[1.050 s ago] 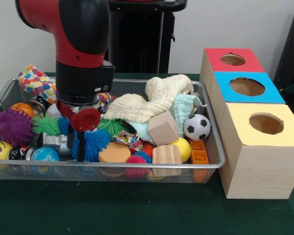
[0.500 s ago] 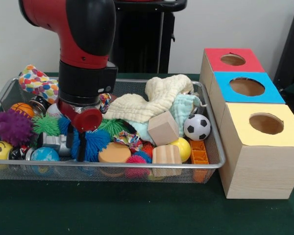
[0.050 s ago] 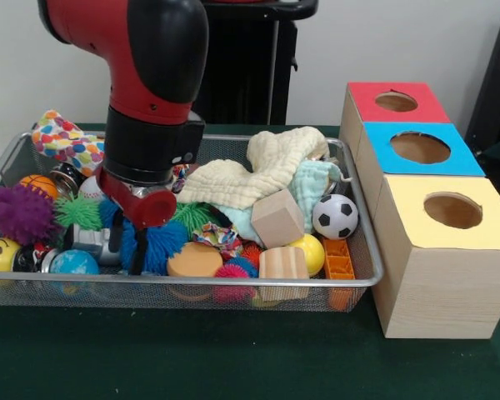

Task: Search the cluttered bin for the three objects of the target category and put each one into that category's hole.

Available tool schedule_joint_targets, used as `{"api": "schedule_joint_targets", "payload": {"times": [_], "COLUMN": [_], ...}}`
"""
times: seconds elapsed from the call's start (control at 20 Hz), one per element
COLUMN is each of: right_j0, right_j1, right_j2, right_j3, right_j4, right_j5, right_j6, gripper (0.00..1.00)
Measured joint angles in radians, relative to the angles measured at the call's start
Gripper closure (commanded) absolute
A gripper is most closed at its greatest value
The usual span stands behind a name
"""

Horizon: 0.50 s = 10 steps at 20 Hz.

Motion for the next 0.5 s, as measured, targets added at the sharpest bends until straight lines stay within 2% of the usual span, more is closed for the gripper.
{"api": "schedule_joint_targets", "payload": {"times": [0.5], "right_j0": [0.030], "right_j1": [0.023], "right_j2": [-0.031], "right_j3": [-0.007], "right_j4": [0.015], "right_j5": [0.004], "right_j6": [0.000], "gripper": [0.00]}}
